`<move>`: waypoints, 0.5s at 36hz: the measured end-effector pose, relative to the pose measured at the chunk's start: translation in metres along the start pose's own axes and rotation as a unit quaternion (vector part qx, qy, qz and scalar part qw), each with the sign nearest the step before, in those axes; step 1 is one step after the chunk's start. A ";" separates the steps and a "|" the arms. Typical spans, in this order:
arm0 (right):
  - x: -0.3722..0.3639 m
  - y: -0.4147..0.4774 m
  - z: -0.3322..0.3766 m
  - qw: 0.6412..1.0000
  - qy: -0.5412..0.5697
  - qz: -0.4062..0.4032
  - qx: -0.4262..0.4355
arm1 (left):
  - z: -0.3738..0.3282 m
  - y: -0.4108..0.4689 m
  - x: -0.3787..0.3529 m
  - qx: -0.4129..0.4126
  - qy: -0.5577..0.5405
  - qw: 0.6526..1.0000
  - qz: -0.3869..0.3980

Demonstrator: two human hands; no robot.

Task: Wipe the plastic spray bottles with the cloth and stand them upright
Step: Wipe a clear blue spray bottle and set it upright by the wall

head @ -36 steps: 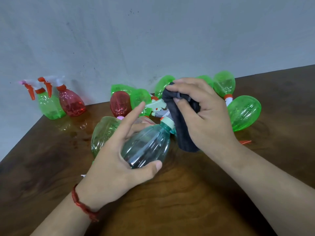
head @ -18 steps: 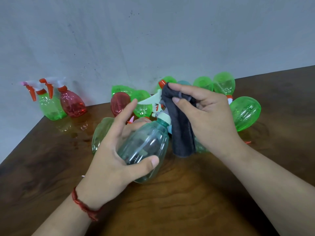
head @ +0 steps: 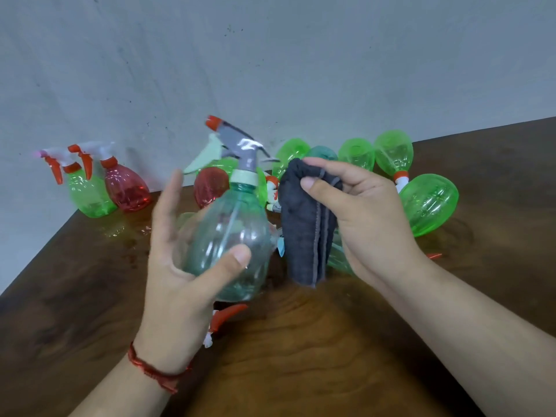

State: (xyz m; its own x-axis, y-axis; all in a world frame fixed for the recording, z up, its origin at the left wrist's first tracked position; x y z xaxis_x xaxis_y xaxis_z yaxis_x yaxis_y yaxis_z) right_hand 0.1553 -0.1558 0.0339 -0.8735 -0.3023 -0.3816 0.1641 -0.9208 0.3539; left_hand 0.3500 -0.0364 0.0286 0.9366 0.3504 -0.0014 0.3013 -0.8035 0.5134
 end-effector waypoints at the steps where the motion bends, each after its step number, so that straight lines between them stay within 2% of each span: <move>1: -0.003 -0.001 -0.003 1.000 0.003 0.009 -0.013 | -0.001 0.001 0.003 -0.002 -0.008 1.000 -0.006; 6: -0.017 -0.012 -0.020 0.997 -0.038 0.056 -0.038 | -0.002 0.000 0.002 -0.004 0.003 1.000 0.019; 9: -0.017 -0.015 -0.025 0.997 -0.010 0.050 -0.066 | 0.000 -0.002 -0.004 -0.002 0.029 0.999 0.039; 11: -0.016 -0.015 -0.025 0.996 -0.003 0.050 -0.078 | 0.002 0.001 -0.003 -0.001 0.066 0.997 0.045; 15: -0.016 -0.014 -0.022 0.996 0.001 0.042 -0.076 | 0.003 0.007 0.010 -0.012 0.209 0.978 0.023; 18: -0.017 -0.015 -0.022 0.997 0.001 0.040 -0.062 | 0.002 0.006 0.009 -0.005 0.220 0.975 0.013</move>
State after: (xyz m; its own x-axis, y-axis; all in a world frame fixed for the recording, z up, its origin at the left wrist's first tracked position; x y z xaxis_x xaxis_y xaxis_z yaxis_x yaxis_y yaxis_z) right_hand 0.1773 -0.1420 0.0163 -0.8543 -0.3760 -0.3588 0.2882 -0.9172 0.2750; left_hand 0.3612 -0.0391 0.0305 0.7757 0.5043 0.3794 0.2750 -0.8112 0.5161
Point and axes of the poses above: each hand's wrist, its own y-axis towards the middle knuckle, its own x-axis out of the back of the hand, z = x × y, the point moved 6 cm from there along y, towards the middle knuckle, and after that the axes turned 1 degree about y, right-handed, at the moved point
